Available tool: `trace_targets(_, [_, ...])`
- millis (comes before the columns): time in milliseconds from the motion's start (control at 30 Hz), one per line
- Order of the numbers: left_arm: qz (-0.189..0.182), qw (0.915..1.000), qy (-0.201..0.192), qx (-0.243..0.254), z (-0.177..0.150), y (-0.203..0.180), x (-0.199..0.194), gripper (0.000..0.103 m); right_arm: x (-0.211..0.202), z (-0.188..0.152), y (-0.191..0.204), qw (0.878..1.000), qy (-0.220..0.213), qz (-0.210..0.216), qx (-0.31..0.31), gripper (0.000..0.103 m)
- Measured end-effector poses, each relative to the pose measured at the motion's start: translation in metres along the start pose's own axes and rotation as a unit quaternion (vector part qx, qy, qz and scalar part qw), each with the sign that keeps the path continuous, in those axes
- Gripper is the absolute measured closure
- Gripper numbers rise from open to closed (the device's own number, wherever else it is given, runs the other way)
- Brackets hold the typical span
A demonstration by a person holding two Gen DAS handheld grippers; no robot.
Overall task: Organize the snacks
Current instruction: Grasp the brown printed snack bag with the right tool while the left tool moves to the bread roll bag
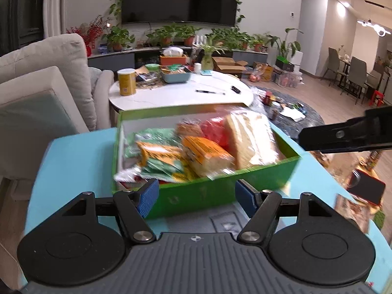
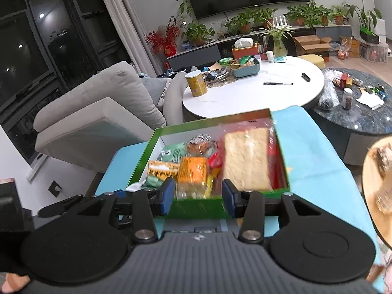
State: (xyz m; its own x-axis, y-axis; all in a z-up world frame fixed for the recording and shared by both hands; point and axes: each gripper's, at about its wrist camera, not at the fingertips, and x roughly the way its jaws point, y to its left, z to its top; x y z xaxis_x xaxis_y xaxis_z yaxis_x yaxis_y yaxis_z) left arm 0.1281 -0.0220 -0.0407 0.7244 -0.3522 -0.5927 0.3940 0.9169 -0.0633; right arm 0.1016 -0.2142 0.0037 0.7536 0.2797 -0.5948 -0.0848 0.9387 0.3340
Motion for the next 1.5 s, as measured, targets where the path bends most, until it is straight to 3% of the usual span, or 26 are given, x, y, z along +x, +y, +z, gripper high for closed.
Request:
trace_targets(267, [-0.022, 0.9991, 0.035, 0.0, -0.03, -0.028, -0.013, 0.035, -0.053, -0.034, -0.007, 1.0, 0.005, -0.006, -0.013, 0.026])
trace_targets(633, [-0.042, 0.9958, 0.08, 0.012, -0.077, -0.075, -0.052, 0.035, -0.052, -0.072, -0.065, 0.992, 0.008, -0.124, -0.017, 0.026])
trace_targets(767, [-0.063, 0.9927, 0.101, 0.015, -0.091, -0.094, -0.061, 0.035, -0.04, -0.086, -0.082, 0.991, 0.022, -0.101, -0.087, 0.023])
trace_targets(1000, [-0.091, 0.9867, 0.132, 0.029, -0.103, -0.132, -0.064, 0.035, -0.022, -0.102, -0.105, 0.974, 0.047, -0.101, -0.195, 0.018])
trace_targets(1500, [-0.112, 0.971, 0.204, 0.055, -0.112, -0.19, -0.026, 0.035, 0.004, -0.101, -0.141, 0.971, 0.082, -0.095, -0.202, 0.018])
